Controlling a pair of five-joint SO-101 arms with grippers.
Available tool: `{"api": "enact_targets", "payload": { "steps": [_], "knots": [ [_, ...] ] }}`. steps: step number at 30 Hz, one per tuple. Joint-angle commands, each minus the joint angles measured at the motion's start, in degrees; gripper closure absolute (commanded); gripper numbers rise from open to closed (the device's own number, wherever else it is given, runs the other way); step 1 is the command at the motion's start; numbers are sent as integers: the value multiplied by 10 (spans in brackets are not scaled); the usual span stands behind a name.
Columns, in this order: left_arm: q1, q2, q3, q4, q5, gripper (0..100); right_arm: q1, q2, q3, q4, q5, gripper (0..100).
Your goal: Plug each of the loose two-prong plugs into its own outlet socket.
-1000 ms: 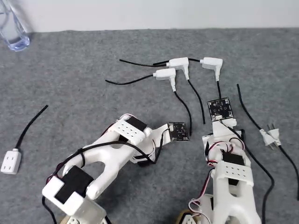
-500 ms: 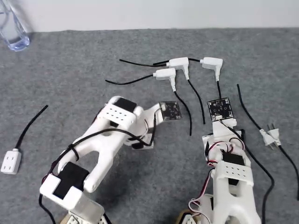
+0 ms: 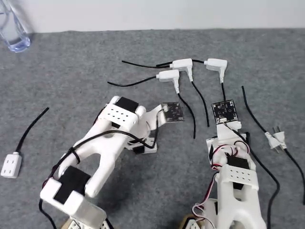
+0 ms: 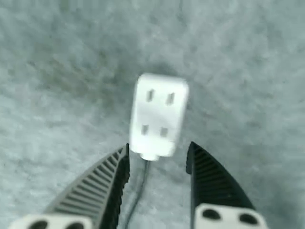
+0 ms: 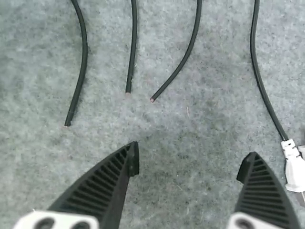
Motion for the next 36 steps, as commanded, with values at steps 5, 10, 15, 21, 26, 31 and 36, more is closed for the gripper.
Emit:
{"api": "enact_targets", "payload": {
  "steps": [5,10,15,21,26,31,36],
  "knots": [
    [86,-257,-123,146,177,830,-19,-7,-3,-7,5,671],
    [4,-360,-87,150,295,830,-24,-13,10,-11,4,671],
    [-88,-469,53,132,339,830,-10,-13,8,-11,6,670],
    [-207,-669,308,11,246,830,109,-7,-95,91,83,670],
    [-300,-793,538,-136,205,829,147,-5,-211,213,204,670],
    [-303,-867,653,-191,274,829,148,36,-329,306,274,671],
    [-305,-925,724,-210,305,829,176,183,-462,361,292,671]
  ]
}}
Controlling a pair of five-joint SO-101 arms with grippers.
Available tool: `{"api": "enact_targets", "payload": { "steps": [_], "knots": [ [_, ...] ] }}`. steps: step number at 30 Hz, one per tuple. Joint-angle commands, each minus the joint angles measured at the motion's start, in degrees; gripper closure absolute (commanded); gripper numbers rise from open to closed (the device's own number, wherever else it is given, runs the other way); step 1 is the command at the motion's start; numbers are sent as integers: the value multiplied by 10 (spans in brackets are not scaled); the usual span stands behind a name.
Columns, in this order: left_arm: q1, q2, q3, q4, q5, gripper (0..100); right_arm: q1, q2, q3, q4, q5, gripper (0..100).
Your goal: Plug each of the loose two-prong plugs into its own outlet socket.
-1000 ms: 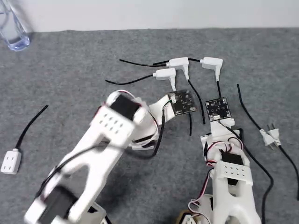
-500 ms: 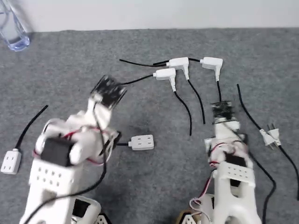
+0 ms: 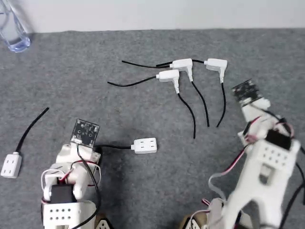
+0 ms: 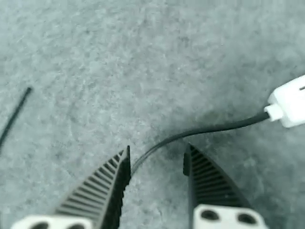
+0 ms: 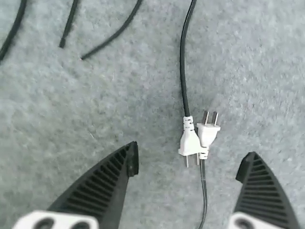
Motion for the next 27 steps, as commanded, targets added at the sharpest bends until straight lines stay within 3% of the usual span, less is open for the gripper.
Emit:
{"api": "enact_targets", "payload": {
  "steps": [1,6,15,27],
  "knots": [
    [-5,-55,52,-38,23,829,28,105,-126,41,11,671],
    [-4,-113,72,-25,23,829,50,229,-207,73,13,671],
    [-2,-185,93,1,22,829,94,391,-236,6,54,671],
    [-2,-196,100,2,22,829,95,439,-236,-58,55,671]
  ]
}}
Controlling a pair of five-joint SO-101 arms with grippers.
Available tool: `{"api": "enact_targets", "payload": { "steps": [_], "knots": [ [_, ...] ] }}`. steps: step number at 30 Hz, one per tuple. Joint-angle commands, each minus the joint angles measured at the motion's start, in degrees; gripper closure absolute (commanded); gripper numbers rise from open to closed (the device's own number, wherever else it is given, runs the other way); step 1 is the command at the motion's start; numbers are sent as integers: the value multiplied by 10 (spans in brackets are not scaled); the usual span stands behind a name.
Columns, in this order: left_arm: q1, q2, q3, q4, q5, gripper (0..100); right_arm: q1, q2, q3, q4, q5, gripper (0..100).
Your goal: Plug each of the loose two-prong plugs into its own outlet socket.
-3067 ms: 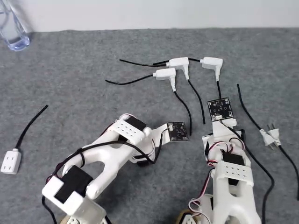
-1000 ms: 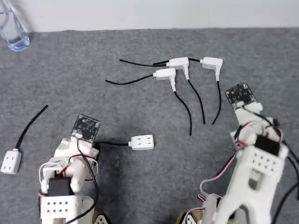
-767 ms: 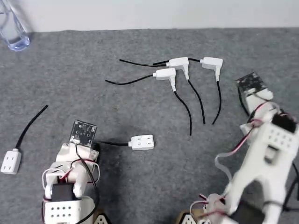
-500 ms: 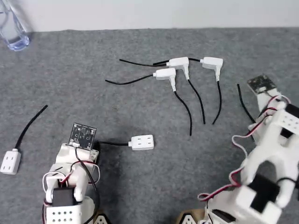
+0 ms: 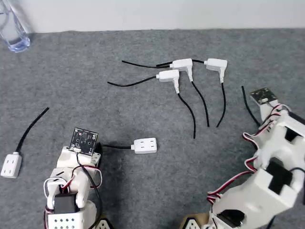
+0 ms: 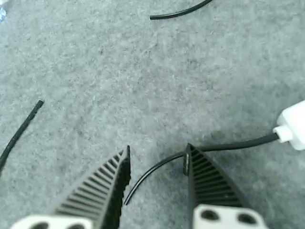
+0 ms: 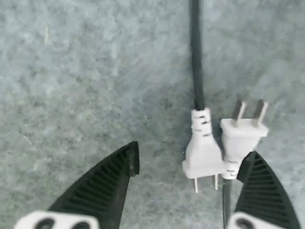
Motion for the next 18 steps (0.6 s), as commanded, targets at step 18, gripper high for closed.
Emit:
{"api": "enact_targets", "payload": {
  "steps": [18],
  "knots": [
    [2,-9,-1,4,4,829,-2,51,-30,17,55,835]
  ]
}}
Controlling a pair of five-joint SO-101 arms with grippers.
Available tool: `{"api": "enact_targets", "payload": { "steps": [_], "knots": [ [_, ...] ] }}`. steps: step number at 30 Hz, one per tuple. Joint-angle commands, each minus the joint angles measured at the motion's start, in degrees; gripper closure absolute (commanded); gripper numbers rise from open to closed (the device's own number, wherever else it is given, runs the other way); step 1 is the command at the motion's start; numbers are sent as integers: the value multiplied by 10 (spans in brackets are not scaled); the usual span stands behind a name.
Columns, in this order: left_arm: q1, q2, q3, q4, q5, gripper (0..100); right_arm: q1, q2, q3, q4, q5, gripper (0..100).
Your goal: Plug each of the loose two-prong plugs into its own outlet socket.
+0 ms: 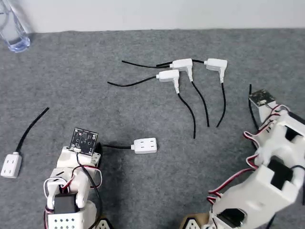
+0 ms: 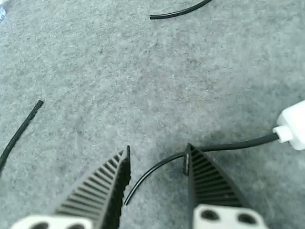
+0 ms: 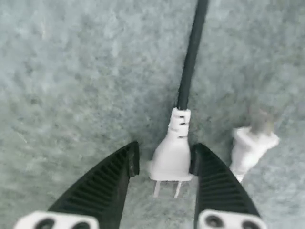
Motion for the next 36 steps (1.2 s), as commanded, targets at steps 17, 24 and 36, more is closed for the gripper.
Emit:
{"api": "enact_targets", "payload": {
  "steps": [17,24,36],
  "knots": [
    [3,-9,-1,4,4,829,-56,1,-133,276,-191,994],
    [3,-10,-1,10,4,829,-157,4,-177,360,-548,969],
    [18,-10,-1,11,-9,829,-225,16,-120,349,-888,987]
  ]
}}
